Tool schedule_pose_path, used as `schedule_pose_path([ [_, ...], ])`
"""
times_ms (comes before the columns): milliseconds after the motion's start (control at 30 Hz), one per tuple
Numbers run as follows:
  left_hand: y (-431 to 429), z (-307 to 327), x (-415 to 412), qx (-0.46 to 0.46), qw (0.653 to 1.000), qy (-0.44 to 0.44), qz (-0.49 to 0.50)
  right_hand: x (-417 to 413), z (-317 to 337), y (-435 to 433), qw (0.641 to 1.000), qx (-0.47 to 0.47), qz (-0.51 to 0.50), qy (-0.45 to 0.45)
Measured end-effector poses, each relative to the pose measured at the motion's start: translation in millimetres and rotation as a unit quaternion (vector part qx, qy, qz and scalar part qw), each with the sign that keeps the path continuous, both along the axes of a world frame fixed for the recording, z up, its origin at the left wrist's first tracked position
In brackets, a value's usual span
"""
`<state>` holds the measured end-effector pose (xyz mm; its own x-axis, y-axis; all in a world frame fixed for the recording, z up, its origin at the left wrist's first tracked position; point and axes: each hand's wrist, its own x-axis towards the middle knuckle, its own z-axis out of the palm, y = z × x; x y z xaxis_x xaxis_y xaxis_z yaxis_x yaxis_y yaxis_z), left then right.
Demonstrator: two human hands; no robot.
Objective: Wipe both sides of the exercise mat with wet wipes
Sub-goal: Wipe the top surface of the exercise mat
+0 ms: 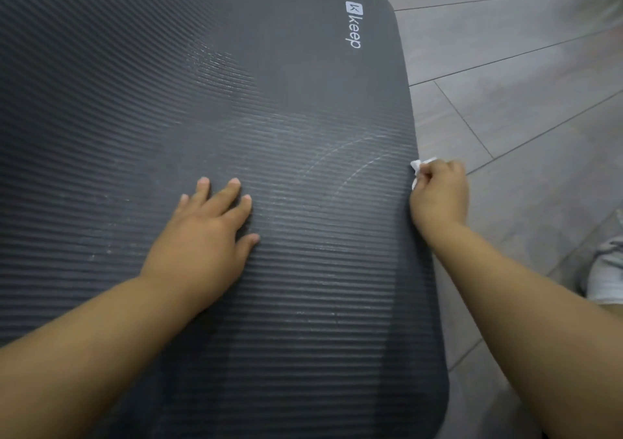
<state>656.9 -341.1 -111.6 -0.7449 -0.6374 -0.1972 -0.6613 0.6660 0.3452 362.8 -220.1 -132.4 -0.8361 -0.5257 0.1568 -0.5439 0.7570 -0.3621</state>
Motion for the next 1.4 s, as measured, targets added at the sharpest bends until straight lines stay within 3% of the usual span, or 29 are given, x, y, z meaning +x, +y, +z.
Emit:
schedule_pose_path([
  [33, 4, -4, 3, -0.008, 1.000, 0.013, -0.010, 10, 1, -3, 1.000, -0.007, 0.004, 0.001],
  [100, 5, -6, 7, -0.017, 0.999, 0.029, -0.010, 45, -1, -3, 0.989, -0.053, 0.133, 0.023],
  [200, 4, -6, 9, -0.017, 0.999, 0.042, 0.000, 114, 3, 24, 0.906, -0.070, 0.417, 0.004],
  [267, 3, -7, 9, -0.014, 0.999, 0.034, 0.002, 113, 10, 37, 0.868, -0.038, 0.495, -0.001],
  [300, 2, -6, 8, -0.012, 1.000, 0.029, 0.001, 97, 9, 39, 0.883, -0.037, 0.467, 0.012],
  [333, 2, -6, 8, -0.007, 1.000, 0.025, 0.000, 77, 9, 38, 0.921, -0.047, 0.385, 0.026],
  [400, 1, -4, 7, 0.001, 1.000, 0.012, -0.002, 34, 11, 37, 0.986, -0.038, 0.163, 0.015],
  [433, 1, -5, 7, 0.003, 1.000, 0.006, 0.000, 22, 10, 40, 0.997, -0.019, 0.076, -0.013],
  [500, 2, -5, 6, 0.004, 1.000, -0.001, 0.003, 24, 5, 49, 0.999, -0.005, 0.004, -0.037],
  [567, 2, -3, 5, 0.010, 1.000, -0.015, 0.002, 49, 7, 52, 0.997, -0.049, 0.047, -0.023],
  [667, 0, 2, 4, 0.026, 0.999, -0.038, -0.005, 105, 7, 49, 0.968, -0.090, 0.234, -0.025],
  [767, 0, 7, 3, 0.030, 0.997, -0.068, -0.013, 125, 4, 46, 0.952, -0.088, 0.290, -0.049],
  [833, 0, 11, 2, 0.038, 0.995, -0.094, -0.017, 108, 3, 49, 0.969, -0.058, 0.240, -0.023],
  [900, 4, 15, 3, 0.049, 0.992, -0.113, -0.019, 83, 9, 54, 0.993, -0.020, 0.111, -0.014],
  [967, 12, 17, 7, 0.054, 0.991, -0.122, -0.026, 73, 13, 60, 0.999, -0.001, -0.001, -0.048],
  [1033, 24, 19, 15, 0.061, 0.990, -0.127, -0.031, 89, 13, 61, 0.998, 0.011, -0.028, -0.057],
  [1067, 30, 20, 19, 0.066, 0.989, -0.129, -0.031, 104, 12, 61, 0.999, 0.011, 0.001, -0.042],
  [1133, 40, 24, 28, 0.074, 0.988, -0.130, -0.037, 144, 8, 68, 0.986, -0.008, 0.160, -0.034],
  [1233, 53, 27, 43, 0.079, 0.986, -0.137, -0.049, 168, 11, 93, 0.919, 0.019, 0.390, -0.055],
  [1267, 56, 27, 49, 0.077, 0.986, -0.139, -0.053, 156, 13, 98, 0.920, 0.032, 0.390, -0.038],
  [1300, 60, 27, 55, 0.073, 0.986, -0.141, -0.057, 139, 12, 100, 0.942, 0.031, 0.334, -0.023],
  [1367, 69, 27, 66, 0.066, 0.986, -0.144, -0.058, 100, 14, 105, 0.989, 0.038, 0.138, -0.029],
  [1400, 73, 26, 71, 0.064, 0.986, -0.142, -0.054, 86, 14, 109, 0.995, 0.048, 0.066, -0.051],
])
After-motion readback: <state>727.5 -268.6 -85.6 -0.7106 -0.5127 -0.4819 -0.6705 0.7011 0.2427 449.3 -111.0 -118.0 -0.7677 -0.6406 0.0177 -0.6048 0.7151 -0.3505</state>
